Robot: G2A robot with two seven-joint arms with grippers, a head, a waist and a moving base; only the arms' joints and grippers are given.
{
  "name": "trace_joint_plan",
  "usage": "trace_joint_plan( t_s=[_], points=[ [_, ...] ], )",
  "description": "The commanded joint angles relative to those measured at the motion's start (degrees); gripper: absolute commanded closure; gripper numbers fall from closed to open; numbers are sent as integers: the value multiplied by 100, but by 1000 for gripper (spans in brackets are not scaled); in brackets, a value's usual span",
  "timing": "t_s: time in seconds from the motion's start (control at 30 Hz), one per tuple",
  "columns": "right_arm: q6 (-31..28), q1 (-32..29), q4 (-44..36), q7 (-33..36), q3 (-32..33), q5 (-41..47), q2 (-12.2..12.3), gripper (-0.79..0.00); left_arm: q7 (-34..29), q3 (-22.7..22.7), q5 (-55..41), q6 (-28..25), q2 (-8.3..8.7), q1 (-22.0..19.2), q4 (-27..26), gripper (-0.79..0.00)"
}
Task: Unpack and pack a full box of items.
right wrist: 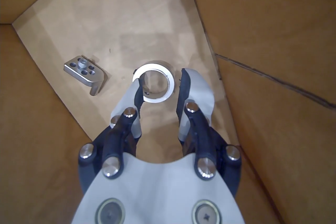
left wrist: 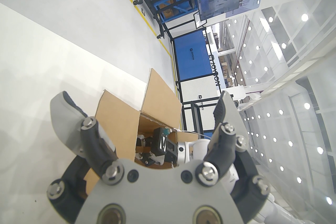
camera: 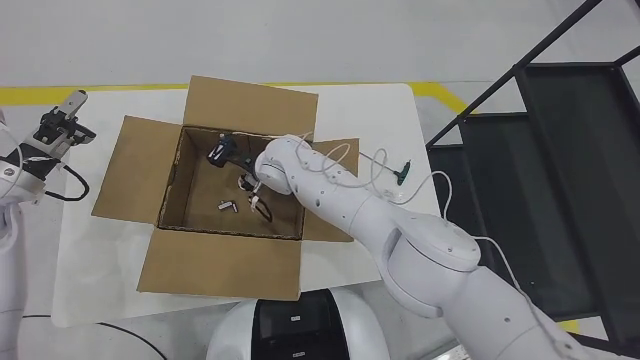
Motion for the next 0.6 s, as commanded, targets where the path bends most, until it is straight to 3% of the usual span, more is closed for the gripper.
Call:
trace_joint_plan(
  t_s=[0.0,0.17,0.43,0.57],
  points=[
    [35,22,125,-7,7,12,-60,-320,0,0,0,0,0,0,0,-785],
    [89,62,424,-53,19,2,-194,-342,0,0,0,0,0,0,0,-785],
    [29,106,786,-118,66,20,-365,-305,0,0,0,0,0,0,0,-785],
    [13,121,924,-116,88,31,-446,-228,0,0,0,0,0,0,0,-785]
  ],
)
